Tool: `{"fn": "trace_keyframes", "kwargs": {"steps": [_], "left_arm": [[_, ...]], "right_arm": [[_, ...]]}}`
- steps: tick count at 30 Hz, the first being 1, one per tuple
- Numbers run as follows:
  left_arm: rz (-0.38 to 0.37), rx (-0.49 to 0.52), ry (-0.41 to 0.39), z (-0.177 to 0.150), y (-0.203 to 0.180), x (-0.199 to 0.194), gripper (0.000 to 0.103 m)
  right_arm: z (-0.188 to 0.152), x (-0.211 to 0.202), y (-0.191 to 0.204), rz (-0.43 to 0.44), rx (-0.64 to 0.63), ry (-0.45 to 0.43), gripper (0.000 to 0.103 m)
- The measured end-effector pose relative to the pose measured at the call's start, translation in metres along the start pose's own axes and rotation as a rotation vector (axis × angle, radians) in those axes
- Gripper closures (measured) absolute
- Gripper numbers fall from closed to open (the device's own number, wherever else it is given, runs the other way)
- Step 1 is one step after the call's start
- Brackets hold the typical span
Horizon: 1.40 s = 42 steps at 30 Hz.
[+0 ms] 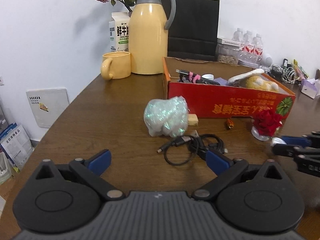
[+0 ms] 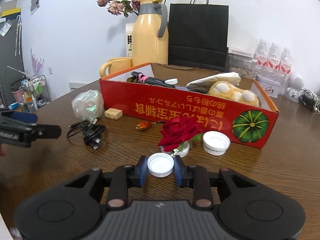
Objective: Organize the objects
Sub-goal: 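Grasp a white bottle cap with the right gripper, then grasp the small black charger cable with the left gripper while the right gripper holds the cap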
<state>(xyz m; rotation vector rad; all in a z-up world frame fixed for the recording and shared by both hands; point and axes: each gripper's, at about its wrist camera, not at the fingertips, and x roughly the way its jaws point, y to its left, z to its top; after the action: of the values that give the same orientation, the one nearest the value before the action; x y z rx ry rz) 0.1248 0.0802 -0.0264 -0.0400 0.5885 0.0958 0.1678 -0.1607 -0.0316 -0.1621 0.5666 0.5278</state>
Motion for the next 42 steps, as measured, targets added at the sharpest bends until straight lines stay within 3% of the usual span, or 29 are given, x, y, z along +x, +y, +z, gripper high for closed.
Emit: {"fn": "trace_keyframes", "kwargs": {"steps": [2, 8, 11, 12, 14, 19, 24, 26, 27, 34, 42], "left_arm": [[0.019, 0.018, 0.002, 0.006, 0.0, 0.006, 0.0], [0.058, 0.132, 0.036, 0.017, -0.009, 0.031, 0.018], [0.053, 0.167, 0.054, 0.017, -0.012, 0.041, 0.019], [0.051, 0.18, 0.056, 0.016, -0.013, 0.044, 0.021], [0.034, 0.192, 0.067, 0.014, -0.015, 0.048, 0.035], [-0.018, 0.185, 0.066, 0.015, -0.016, 0.053, 0.04], [-0.104, 0.169, 0.063, 0.015, -0.016, 0.054, 0.067], [-0.123, 0.179, 0.061, 0.014, -0.019, 0.052, 0.087], [-0.121, 0.187, 0.058, 0.013, -0.021, 0.051, 0.09], [-0.09, 0.183, 0.014, 0.002, -0.03, 0.035, 0.097], [-0.081, 0.153, -0.038, -0.001, -0.029, 0.016, 0.097]], "right_arm": [[-0.002, -0.004, -0.005, -0.01, 0.009, -0.005, 0.076], [-0.006, -0.012, -0.022, -0.048, 0.028, -0.015, 0.076], [-0.008, -0.014, -0.029, -0.054, 0.045, -0.02, 0.076], [-0.008, -0.014, -0.031, -0.055, 0.049, -0.02, 0.076], [-0.008, -0.014, -0.033, -0.055, 0.053, -0.019, 0.076], [-0.008, -0.014, -0.033, -0.042, 0.045, -0.014, 0.076], [-0.008, -0.014, -0.031, -0.032, 0.041, -0.017, 0.076], [-0.008, -0.014, -0.031, -0.029, 0.036, -0.015, 0.076], [-0.008, -0.014, -0.03, -0.028, 0.034, -0.014, 0.076], [-0.008, -0.014, -0.031, -0.026, 0.039, -0.013, 0.076], [-0.008, -0.016, -0.031, -0.033, 0.039, -0.022, 0.076]]}}
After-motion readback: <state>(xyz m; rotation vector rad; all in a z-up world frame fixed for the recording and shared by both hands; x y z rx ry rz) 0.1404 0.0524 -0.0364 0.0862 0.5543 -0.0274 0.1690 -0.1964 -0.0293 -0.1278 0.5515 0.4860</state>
